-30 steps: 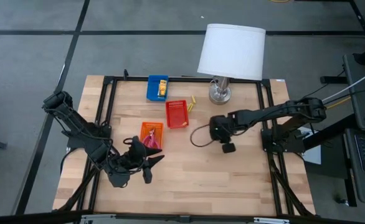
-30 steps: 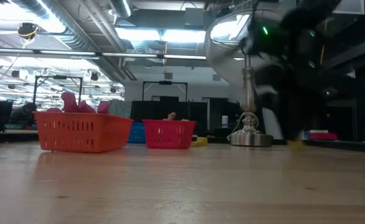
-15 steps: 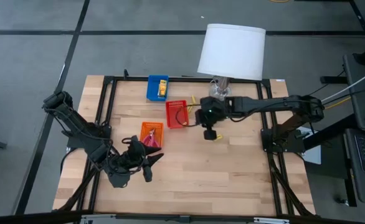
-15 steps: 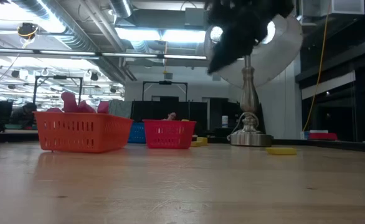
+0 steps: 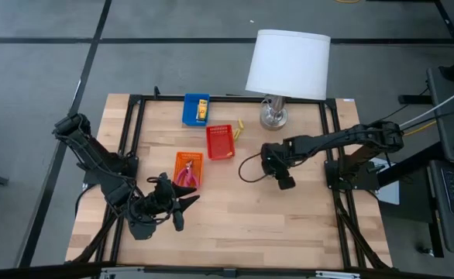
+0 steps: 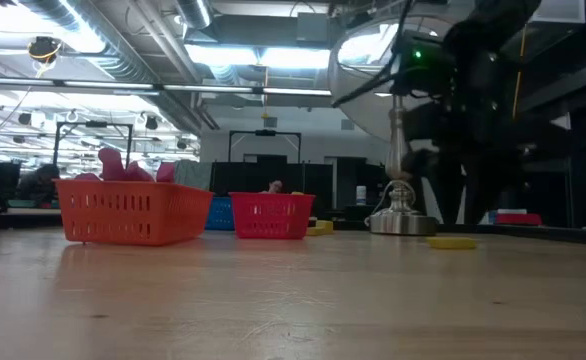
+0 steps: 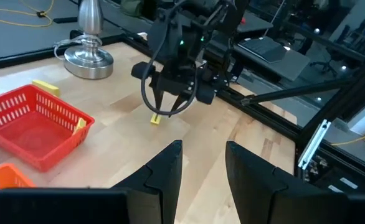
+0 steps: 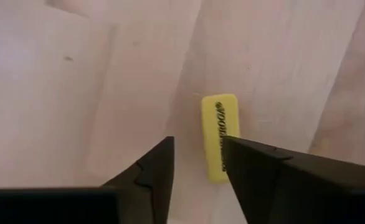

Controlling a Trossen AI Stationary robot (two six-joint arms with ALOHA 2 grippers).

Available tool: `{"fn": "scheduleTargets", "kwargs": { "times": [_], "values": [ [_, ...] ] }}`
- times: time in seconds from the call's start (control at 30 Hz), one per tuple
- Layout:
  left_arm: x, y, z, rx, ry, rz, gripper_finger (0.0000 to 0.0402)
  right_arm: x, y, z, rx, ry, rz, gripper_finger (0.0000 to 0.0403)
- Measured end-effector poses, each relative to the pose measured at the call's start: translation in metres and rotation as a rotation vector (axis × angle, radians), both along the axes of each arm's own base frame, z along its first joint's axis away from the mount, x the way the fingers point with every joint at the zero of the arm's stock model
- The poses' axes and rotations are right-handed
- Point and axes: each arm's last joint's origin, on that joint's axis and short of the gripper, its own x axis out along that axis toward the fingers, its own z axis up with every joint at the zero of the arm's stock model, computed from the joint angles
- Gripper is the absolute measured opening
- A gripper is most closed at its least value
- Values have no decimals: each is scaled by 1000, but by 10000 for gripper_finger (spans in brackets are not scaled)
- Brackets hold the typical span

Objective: Pick & Place School Supplies
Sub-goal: Put the yellow eraser into the red bin

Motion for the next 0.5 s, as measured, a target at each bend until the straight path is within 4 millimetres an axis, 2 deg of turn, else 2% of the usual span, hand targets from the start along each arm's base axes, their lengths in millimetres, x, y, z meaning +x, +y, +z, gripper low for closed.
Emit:
{"fn": "scheduleTargets", "kwargs": {
  "times": [0.2, 0.5],
  "values": [
    [0, 0, -1, -16, -3, 7, 118, -2, -1, -8, -42, -37, -1, 167],
    [0, 1, -1, -29, -5, 14, 118, 2, -6, -20, -40, -22, -4, 154]
  ]
}}
